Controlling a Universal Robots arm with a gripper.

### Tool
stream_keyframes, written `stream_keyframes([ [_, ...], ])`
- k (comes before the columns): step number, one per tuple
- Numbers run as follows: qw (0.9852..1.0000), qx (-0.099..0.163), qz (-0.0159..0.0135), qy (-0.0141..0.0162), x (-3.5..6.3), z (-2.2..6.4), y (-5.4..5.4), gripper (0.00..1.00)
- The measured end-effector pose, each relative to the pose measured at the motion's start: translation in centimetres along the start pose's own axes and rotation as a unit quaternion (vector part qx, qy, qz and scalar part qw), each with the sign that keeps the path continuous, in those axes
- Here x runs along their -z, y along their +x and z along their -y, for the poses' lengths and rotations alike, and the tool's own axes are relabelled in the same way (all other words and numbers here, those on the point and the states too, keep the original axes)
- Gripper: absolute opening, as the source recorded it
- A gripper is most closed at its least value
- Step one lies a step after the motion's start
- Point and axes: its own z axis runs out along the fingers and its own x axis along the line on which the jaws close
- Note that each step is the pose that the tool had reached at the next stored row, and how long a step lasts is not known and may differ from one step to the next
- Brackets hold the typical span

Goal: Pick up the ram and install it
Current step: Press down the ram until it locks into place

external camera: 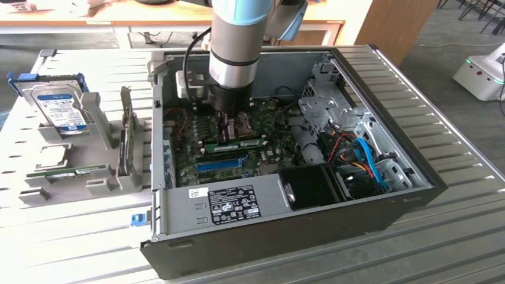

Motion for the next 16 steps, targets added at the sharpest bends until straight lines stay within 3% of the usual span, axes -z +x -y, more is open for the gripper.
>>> stream_keyframes([
  [16, 1.0, 0.0, 0.0, 0.0, -0.03, 0.0, 0.0, 0.11],
])
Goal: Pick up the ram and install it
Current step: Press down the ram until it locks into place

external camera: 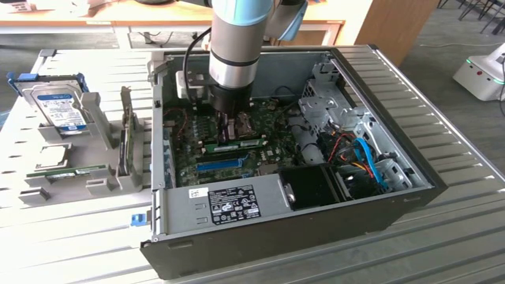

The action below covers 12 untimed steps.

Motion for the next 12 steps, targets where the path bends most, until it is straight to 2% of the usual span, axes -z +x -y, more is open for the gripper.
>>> stream_keyframes([
  [8, 1.0, 0.0, 0.0004, 0.0004, 0.08, 0.01, 0.0, 0.11],
  [12, 1.0, 0.0, 0.0, 0.0001, 1.03, -0.06, 0.0, 0.11],
])
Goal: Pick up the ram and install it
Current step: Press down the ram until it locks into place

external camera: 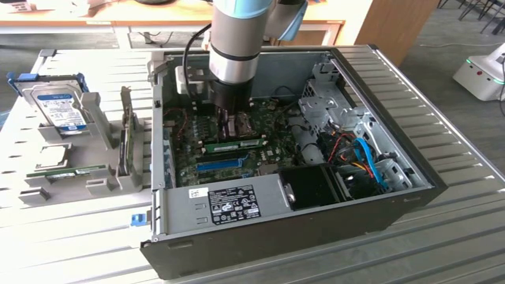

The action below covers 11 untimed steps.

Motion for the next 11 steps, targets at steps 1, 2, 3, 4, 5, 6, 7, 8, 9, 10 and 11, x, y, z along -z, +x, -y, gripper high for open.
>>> stream_keyframes([
  [1, 1.0, 0.0, 0.0, 0.0, 0.26, -0.02, 0.0, 0.11],
  [2, 1.0, 0.0, -0.0001, -0.0001, 0.53, -0.04, 0.0, 0.11],
  [3, 1.0, 0.0, -0.0001, 0.0, 0.81, -0.05, 0.0, 0.11],
  [4, 1.0, 0.0, -0.0001, 0.0, 1.09, -0.07, 0.0, 0.11],
  [5, 1.0, 0.0, -0.0001, 0.0, 1.43, -0.09, -0.1, 0.11],
  [6, 1.0, 0.0, -0.0001, -0.0001, 1.76, -0.11, -0.1, 0.11],
  [7, 1.0, 0.0, -0.0001, 0.0, 2.08, -0.13, -0.1, 0.11],
  [8, 1.0, 0.0, -0.0001, 0.0, 2.42, -0.15, -0.1, 0.11],
  [9, 1.0, 0.0, -0.0001, 0.0, 2.76, -0.17, -0.1, 0.11],
  [10, 1.0, 0.0, 0.0, 0.0, 3.11, -0.19, -0.1, 0.11],
  [11, 1.0, 0.0, -0.0001, 0.0, 3.5, -0.22, -0.1, 0.11],
])
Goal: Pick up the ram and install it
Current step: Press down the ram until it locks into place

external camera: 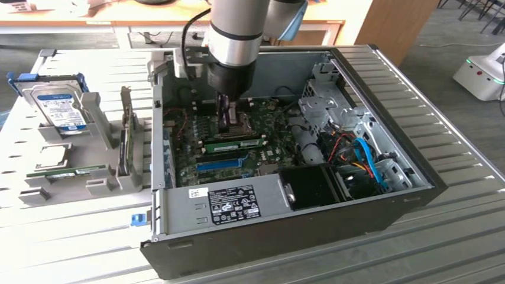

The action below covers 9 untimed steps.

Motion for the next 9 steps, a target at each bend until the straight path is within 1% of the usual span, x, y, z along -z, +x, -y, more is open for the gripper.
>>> stream_keyframes([
  [9, 1.0, 0.0, 0.0, 0.0, 3.27, -0.19, -0.1, 0.11],
])
